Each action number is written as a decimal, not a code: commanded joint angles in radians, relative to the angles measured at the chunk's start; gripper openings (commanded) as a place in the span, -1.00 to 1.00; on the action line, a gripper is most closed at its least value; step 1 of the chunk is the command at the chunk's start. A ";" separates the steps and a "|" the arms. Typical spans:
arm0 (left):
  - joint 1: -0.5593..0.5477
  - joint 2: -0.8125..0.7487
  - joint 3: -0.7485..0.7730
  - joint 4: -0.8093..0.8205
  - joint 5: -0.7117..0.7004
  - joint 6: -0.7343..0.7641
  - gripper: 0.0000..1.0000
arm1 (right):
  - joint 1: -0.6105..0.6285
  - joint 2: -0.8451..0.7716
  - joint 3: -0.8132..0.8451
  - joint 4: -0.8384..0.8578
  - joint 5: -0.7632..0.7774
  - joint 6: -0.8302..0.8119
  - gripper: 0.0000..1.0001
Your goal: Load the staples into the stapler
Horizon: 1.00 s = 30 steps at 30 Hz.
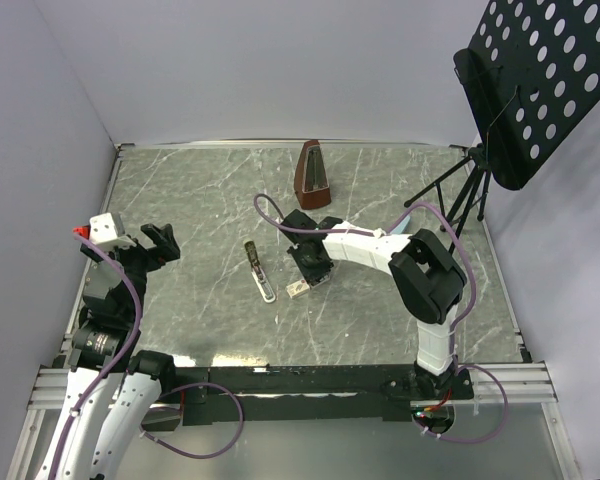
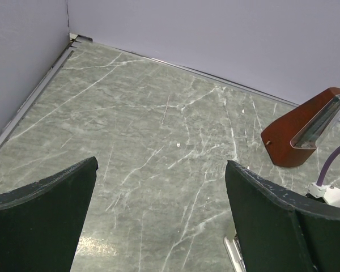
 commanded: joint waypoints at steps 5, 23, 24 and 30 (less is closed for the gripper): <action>0.006 -0.010 -0.001 0.032 0.018 -0.005 0.99 | 0.009 0.005 0.022 -0.010 0.040 0.003 -0.40; 0.006 -0.003 -0.003 0.035 0.028 -0.005 0.99 | 0.008 -0.044 0.007 -0.006 0.037 -0.020 -0.75; 0.006 -0.001 -0.003 0.035 0.028 -0.005 0.99 | 0.008 -0.054 0.008 -0.007 0.040 -0.020 -0.76; 0.006 0.002 -0.001 0.035 0.028 -0.007 0.99 | 0.012 -0.142 0.019 -0.033 0.046 -0.013 -0.76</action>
